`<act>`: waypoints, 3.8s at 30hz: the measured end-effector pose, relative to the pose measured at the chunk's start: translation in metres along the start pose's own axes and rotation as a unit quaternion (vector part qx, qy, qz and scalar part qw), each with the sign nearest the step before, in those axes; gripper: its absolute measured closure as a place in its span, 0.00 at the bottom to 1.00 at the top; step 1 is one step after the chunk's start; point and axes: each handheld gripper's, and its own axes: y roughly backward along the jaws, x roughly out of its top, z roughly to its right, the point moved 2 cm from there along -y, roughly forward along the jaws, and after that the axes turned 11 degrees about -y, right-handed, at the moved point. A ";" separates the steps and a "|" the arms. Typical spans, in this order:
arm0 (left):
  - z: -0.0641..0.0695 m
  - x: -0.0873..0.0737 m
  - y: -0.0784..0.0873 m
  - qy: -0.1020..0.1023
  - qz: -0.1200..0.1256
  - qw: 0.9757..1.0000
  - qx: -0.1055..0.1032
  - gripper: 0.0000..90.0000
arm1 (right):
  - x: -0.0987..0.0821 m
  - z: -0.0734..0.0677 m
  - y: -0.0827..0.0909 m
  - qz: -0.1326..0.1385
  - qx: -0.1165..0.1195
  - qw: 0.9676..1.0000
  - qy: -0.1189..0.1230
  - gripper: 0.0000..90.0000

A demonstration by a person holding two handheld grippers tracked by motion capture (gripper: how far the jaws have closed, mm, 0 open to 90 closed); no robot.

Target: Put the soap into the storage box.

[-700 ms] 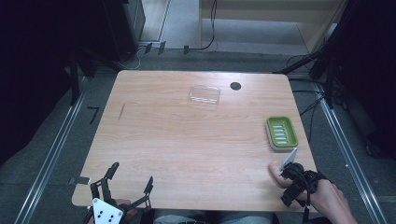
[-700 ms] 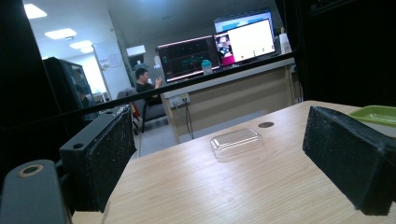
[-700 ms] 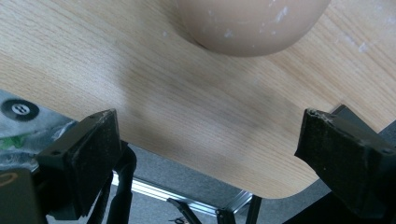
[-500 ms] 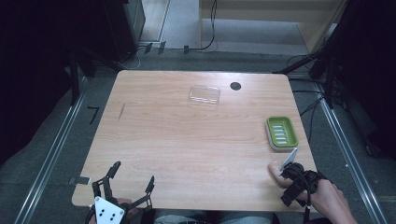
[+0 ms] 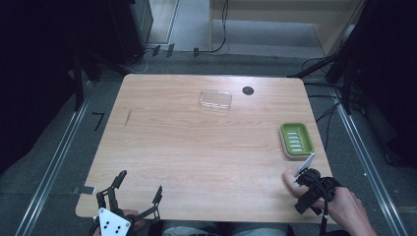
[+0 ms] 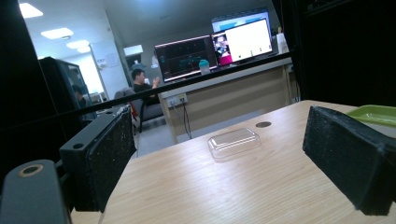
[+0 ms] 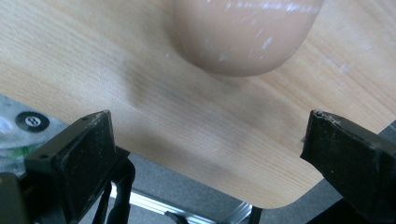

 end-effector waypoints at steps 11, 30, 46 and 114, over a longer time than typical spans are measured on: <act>0.000 0.000 0.000 -0.001 0.000 1.000 0.000 0.11 | 0.005 -0.003 0.003 0.019 -0.002 1.000 0.004 0.00; 0.000 0.000 0.000 -0.003 0.000 1.000 0.000 0.11 | 0.025 -0.007 0.010 0.050 0.007 0.999 0.001 0.00; 0.001 0.000 0.000 -0.005 0.000 1.000 -0.001 0.11 | 0.043 0.002 0.006 0.055 0.015 0.998 -0.007 0.00; 0.002 0.000 -0.001 -0.008 -0.001 1.000 -0.002 0.11 | 0.058 0.008 -0.001 0.032 0.027 0.999 0.000 0.37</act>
